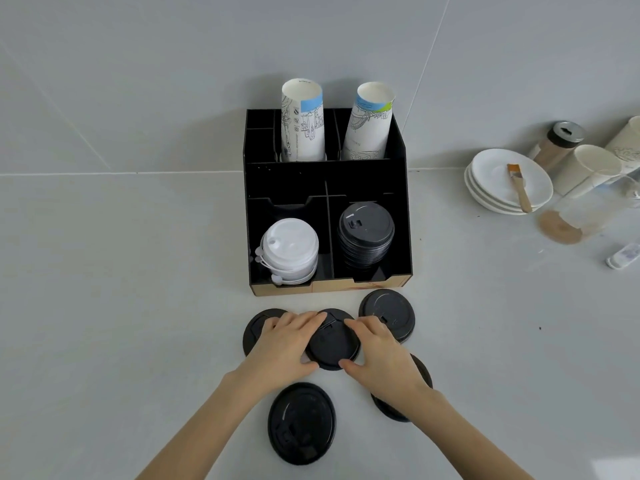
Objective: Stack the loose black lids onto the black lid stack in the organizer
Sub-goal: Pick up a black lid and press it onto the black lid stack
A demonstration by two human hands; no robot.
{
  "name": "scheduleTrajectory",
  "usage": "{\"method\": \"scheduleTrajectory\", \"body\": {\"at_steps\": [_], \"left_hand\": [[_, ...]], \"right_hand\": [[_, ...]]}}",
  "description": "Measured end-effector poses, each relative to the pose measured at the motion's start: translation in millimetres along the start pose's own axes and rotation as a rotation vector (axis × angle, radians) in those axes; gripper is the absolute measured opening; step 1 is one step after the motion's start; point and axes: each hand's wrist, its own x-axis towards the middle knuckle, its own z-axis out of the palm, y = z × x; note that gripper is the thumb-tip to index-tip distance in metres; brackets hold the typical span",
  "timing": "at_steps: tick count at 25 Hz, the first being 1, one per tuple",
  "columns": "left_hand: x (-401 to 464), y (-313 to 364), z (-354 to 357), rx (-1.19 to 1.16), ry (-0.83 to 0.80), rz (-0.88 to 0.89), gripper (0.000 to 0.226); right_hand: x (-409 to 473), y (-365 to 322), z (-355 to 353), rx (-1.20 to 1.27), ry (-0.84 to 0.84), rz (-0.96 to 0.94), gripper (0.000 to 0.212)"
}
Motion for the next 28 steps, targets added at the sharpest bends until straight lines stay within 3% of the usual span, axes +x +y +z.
{"method": "scheduleTrajectory", "body": {"at_steps": [6,15,25,28], "left_hand": [[3.2,-0.4,9.0,0.000,0.087,-0.021,0.066],[2.1,2.4,14.6,-0.085,0.176,-0.047,0.064],[-6.7,10.2,-14.6,-0.176,0.208,0.110,0.072],[-8.6,15.8,-23.9,-0.219,0.285,0.142,0.078]], "right_hand": [[-0.3,-1.4,14.3,-0.093,0.035,-0.017,0.072],[3.4,2.0,19.6,-0.004,0.133,-0.054,0.063],[-4.8,12.6,-38.9,0.098,0.040,-0.275,0.069],[-5.9,10.7,-54.7,0.100,0.055,-0.320,0.070]]}}
